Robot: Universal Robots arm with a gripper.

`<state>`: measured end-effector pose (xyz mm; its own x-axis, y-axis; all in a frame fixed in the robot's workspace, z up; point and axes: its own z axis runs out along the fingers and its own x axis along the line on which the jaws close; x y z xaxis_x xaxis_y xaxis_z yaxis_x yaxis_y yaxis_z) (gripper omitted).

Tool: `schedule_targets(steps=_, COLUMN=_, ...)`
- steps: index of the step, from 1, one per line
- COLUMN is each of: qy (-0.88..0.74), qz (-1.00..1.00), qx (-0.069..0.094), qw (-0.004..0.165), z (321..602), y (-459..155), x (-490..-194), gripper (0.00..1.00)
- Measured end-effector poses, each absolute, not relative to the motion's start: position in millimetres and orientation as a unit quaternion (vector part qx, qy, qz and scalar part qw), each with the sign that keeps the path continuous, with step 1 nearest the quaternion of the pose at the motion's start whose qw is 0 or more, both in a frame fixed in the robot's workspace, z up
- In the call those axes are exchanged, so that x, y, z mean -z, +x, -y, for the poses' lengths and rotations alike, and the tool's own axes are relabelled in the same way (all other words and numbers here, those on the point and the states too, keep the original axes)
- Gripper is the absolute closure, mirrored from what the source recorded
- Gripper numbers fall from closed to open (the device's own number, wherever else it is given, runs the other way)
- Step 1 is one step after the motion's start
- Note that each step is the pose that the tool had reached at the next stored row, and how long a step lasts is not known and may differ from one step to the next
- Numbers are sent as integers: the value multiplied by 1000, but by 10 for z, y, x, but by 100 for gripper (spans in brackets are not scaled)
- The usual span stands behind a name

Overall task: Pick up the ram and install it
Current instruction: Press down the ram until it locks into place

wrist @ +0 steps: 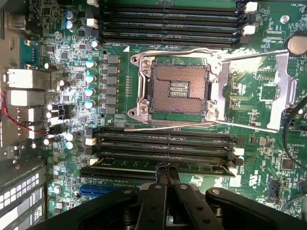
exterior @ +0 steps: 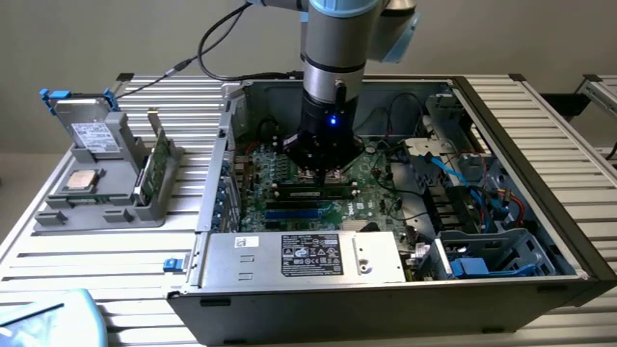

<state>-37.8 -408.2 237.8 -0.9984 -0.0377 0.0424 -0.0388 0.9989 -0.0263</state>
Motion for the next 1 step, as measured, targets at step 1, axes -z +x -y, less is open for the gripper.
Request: schedule_targets(steps=1, qy=19, qz=1000, qx=-13, qw=21, z=4083, y=-378, x=-2378, gripper=89)
